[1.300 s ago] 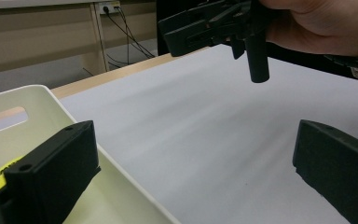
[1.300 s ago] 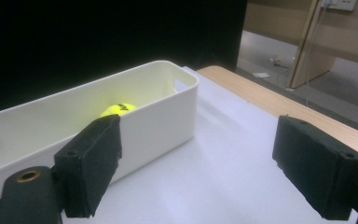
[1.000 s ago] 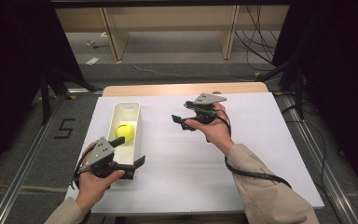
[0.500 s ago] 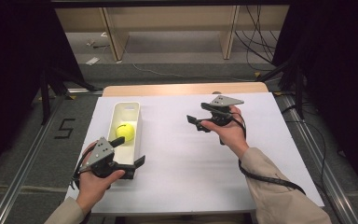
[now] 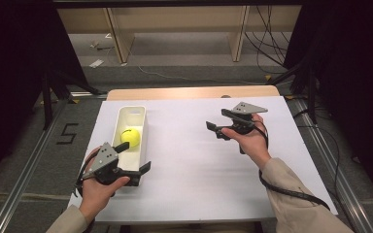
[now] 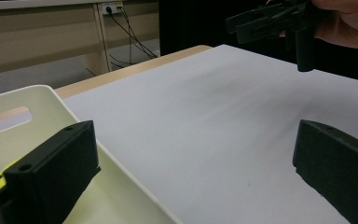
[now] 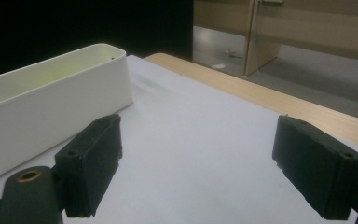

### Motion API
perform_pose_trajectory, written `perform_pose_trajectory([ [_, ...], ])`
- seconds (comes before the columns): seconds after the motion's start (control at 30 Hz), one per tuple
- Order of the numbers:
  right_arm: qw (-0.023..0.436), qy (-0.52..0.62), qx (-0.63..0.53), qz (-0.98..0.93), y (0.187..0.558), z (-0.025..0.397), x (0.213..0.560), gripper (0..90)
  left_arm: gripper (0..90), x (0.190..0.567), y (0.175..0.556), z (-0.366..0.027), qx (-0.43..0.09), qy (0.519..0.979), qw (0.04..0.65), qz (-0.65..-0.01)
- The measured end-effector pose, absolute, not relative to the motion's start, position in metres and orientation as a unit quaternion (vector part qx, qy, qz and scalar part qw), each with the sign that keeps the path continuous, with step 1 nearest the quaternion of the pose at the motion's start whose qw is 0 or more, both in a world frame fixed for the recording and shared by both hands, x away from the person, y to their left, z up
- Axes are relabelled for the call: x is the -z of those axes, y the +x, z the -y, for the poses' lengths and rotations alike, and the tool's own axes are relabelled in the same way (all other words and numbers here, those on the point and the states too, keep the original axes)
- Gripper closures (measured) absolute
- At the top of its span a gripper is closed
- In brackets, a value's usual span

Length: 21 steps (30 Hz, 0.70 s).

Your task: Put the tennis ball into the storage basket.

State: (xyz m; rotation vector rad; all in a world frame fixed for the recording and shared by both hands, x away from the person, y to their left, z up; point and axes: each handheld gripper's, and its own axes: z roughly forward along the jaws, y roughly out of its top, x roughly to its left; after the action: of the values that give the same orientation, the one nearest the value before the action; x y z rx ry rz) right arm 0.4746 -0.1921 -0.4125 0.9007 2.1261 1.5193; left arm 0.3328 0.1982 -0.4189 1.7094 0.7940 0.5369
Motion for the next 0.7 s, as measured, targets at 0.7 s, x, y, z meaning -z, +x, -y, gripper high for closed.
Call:
perform_pose_trajectory([
  [0.7, 0.204, 0.346, -0.535, -0.743, 0.453, 0.235, 0.415, 16.1, 0.0, 0.418, 0.332, -0.198, -0.23, 0.724, 0.557, -0.337],
])
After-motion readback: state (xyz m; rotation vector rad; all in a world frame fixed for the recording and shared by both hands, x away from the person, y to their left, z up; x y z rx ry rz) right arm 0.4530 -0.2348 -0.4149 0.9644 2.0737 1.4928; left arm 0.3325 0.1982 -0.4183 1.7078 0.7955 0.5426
